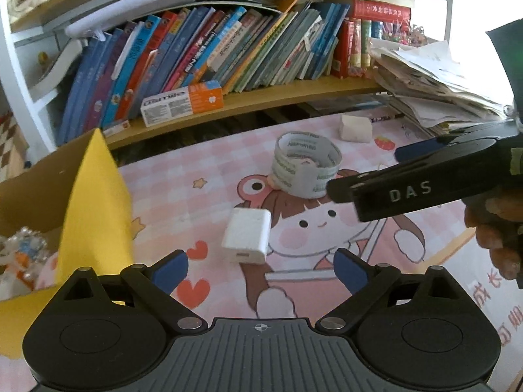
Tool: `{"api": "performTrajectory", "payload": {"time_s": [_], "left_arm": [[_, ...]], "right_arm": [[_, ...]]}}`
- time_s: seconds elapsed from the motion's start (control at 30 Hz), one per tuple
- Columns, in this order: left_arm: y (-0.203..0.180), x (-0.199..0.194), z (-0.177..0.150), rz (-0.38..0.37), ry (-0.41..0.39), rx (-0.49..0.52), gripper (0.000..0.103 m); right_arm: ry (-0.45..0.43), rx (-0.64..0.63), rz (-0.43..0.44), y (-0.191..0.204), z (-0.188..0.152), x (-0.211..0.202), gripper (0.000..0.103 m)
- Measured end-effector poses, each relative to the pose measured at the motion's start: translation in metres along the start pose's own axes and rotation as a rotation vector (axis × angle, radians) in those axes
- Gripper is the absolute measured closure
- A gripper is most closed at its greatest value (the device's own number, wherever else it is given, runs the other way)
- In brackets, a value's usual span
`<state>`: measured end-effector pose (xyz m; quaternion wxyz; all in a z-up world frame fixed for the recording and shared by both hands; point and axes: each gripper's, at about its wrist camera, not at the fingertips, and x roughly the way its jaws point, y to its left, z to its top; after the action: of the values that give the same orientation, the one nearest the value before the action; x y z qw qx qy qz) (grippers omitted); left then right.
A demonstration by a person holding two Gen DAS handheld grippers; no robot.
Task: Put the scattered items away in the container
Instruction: 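Move left gripper toward the white charger block while right gripper approaches the clear tape roll, then close left gripper on the white charger while right gripper closes on the tape roll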
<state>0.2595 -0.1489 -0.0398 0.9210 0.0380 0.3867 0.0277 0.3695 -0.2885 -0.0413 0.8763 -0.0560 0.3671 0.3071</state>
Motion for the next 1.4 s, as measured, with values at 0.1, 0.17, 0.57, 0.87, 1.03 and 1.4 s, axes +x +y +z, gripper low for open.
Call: {"api": "performTrajectory", "payload": {"time_s": [0.1, 0.17, 0.57, 0.87, 1.03, 1.4], "left_arm": [[0.0, 0.013, 0.004, -0.013, 0.002, -0.008, 0.011], [0.0, 0.021, 0.006, -0.018, 0.006, -0.014, 0.014], [0.014, 0.068, 0.006, -0.019, 0.051, -0.086, 0.026], [0.022, 0.088, 0.004, -0.03, 0.061, -0.114, 0.039], [0.025, 0.092, 0.003, -0.036, 0.056, -0.12, 0.044], [0.026, 0.087, 0.003, -0.046, 0.06, -0.13, 0.06]], "right_arm": [[0.0, 0.003, 0.009, -0.001, 0.004, 0.01, 0.007], [-0.005, -0.001, 0.008, -0.001, 0.007, 0.015, 0.007], [-0.059, -0.02, -0.007, -0.004, 0.011, 0.052, 0.007], [-0.054, -0.037, -0.025, -0.003, 0.016, 0.084, 0.004], [-0.046, -0.031, -0.015, -0.003, 0.016, 0.093, 0.007], [-0.051, -0.021, -0.025, -0.003, 0.016, 0.085, 0.019]]}}
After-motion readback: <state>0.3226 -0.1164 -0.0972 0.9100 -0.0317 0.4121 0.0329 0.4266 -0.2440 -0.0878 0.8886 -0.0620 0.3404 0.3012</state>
